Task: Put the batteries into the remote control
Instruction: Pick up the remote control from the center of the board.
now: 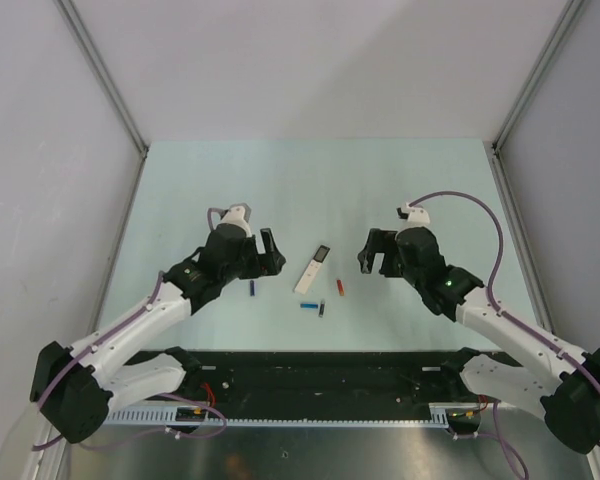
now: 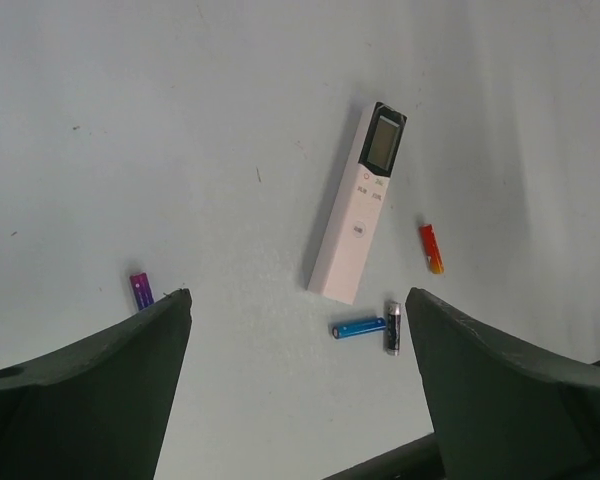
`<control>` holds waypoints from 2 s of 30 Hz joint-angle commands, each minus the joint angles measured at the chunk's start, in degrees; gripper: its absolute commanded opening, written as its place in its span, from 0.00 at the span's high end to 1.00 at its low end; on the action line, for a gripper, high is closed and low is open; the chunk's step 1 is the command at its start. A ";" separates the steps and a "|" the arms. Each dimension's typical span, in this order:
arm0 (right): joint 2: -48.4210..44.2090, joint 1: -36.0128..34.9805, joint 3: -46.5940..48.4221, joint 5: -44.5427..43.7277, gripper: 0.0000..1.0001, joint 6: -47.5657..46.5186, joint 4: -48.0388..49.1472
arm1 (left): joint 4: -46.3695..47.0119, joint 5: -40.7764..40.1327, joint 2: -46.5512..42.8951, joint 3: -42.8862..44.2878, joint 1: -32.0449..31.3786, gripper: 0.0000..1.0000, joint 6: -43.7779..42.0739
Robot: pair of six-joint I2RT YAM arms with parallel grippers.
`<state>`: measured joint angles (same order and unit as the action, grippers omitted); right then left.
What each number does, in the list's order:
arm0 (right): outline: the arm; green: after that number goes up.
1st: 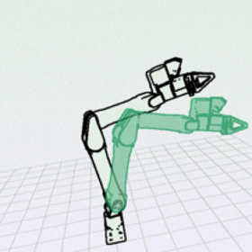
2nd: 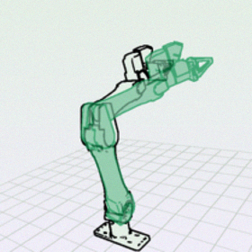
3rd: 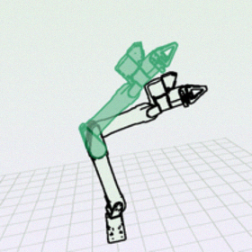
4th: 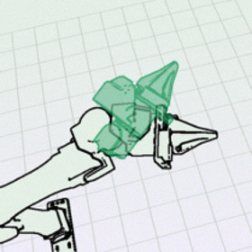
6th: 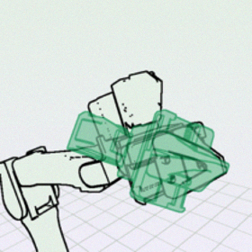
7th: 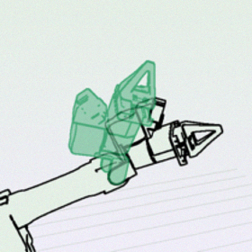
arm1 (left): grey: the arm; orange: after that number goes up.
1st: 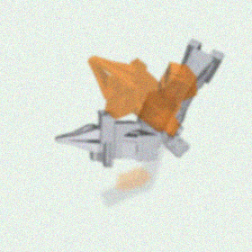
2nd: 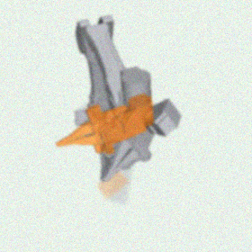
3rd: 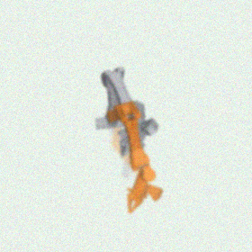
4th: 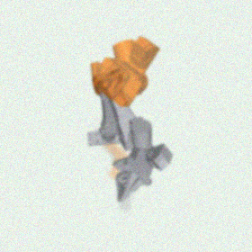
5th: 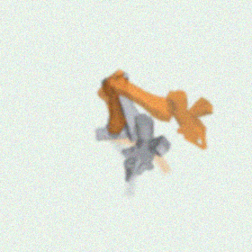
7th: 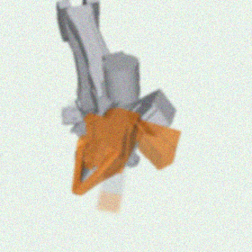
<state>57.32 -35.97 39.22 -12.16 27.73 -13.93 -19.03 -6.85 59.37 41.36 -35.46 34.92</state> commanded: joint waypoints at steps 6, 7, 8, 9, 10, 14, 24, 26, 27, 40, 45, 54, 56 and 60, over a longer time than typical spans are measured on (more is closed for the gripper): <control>-5.28 -0.51 0.42 -0.76 0.00 -0.30 -0.04 | 0.66 5.00 6.89 6.18 -0.13 0.06 -8.44; -5.98 -0.60 0.33 0.46 0.00 -1.09 -0.13 | 0.66 5.35 7.94 6.53 -0.22 0.03 -9.33; -6.69 -0.51 0.42 0.91 0.00 -1.44 -0.39 | 0.66 5.88 8.47 6.97 -0.31 0.03 -10.47; -8.00 -0.51 0.33 1.17 0.00 -1.62 -1.00 | 0.74 6.06 9.17 7.85 -0.40 0.02 -12.31; -8.54 -0.51 0.42 1.53 0.00 -1.88 -1.36 | 0.48 6.24 9.70 8.38 -0.48 0.02 -13.11; -10.03 -0.51 0.68 1.35 0.00 -1.80 -3.46 | 0.04 5.80 14.70 11.01 -2.14 0.07 -16.36; -9.42 -1.04 0.94 3.11 0.00 -0.39 -6.19 | -2.68 0.17 28.51 21.20 -7.51 0.17 -20.32; -9.51 -1.21 0.94 3.11 0.00 -0.48 -6.63 | -2.77 -0.26 31.06 22.18 -8.65 0.18 -21.11; -9.68 -1.13 0.94 2.68 0.00 -0.48 -7.15 | -3.21 -0.70 31.85 22.96 -9.09 0.19 -21.90; -9.07 -1.39 0.86 1.97 0.00 -0.04 -9.27 | -3.65 -0.18 39.68 25.87 -9.97 0.26 -23.67; -8.89 -1.56 0.86 1.88 0.00 -0.48 -9.45 | -3.65 1.22 41.52 25.17 -10.68 0.26 -25.16; -9.07 -1.48 0.86 1.71 0.00 -0.83 -9.62 | -4.70 3.24 43.72 24.02 -12.00 0.32 -26.83; -9.50 -1.48 0.86 1.62 0.00 -0.83 -9.53 | -5.31 3.69 44.25 24.46 -12.00 0.38 -26.83; -10.82 -1.48 0.86 1.18 0.00 -1.09 -9.80 | -5.58 3.51 44.78 24.47 -12.09 0.39 -26.57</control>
<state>48.42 -37.19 39.24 -9.87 27.14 -23.09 -24.01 -4.32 103.88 64.90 -47.13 9.93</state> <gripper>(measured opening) 0.995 0.613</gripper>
